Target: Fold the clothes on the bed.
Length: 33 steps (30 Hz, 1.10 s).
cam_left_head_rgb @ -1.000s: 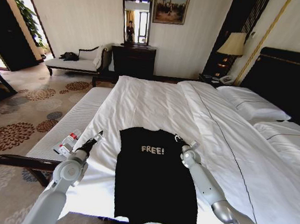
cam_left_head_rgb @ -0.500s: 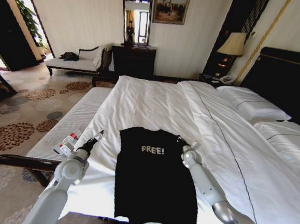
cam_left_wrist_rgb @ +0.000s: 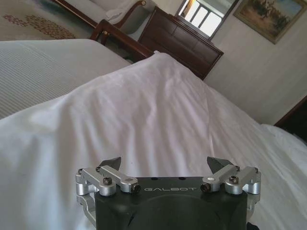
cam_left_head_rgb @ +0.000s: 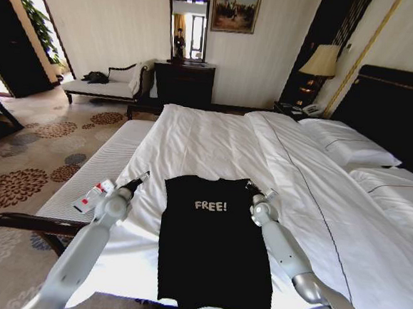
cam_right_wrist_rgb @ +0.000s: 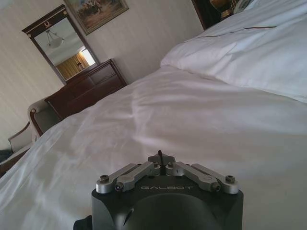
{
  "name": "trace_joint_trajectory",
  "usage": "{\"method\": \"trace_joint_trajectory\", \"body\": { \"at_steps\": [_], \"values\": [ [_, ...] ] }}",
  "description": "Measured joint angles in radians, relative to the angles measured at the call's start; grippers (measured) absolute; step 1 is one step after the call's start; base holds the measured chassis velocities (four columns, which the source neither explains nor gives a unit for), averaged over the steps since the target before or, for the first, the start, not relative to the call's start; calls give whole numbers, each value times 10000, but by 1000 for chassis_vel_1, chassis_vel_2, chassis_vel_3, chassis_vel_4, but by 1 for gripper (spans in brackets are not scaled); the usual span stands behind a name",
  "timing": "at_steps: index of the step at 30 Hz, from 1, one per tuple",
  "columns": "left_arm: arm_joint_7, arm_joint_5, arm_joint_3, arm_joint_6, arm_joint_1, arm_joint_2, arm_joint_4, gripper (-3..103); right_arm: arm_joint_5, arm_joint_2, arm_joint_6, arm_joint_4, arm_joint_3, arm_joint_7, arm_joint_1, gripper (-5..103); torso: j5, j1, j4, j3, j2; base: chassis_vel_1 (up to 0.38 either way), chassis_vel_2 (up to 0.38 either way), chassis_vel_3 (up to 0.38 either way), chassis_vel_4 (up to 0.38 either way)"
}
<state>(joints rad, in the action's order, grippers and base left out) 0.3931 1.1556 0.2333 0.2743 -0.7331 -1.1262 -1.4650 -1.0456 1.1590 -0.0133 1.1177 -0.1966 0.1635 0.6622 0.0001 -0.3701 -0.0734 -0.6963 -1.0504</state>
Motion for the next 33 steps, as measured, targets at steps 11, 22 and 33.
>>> {"method": "trace_joint_trajectory", "body": {
  "at_steps": [11, 22, 33],
  "values": [
    [-510, -756, -1282, -250, 1407, -1177, 2798, 100, 151, -81, -81, 48, -28, -1, 91, 0, 0, 0, 3, -1, 0, 0, 0, 0, 0],
    [-745, -1059, -1738, -441, 1765, -1862, 3646, 103, 278, 0, -213, -23, -38, -77, 130, 0, 0, 1, 3, 1, 0, 0, 0, 0, 0],
    [-854, -1225, -1715, -616, 1859, -2282, 3984, 63, 295, -79, -270, 10, -102, -120, 208, 0, -1, 1, 2, 1, -2, 0, 0, 0, 0]
  ]
}}
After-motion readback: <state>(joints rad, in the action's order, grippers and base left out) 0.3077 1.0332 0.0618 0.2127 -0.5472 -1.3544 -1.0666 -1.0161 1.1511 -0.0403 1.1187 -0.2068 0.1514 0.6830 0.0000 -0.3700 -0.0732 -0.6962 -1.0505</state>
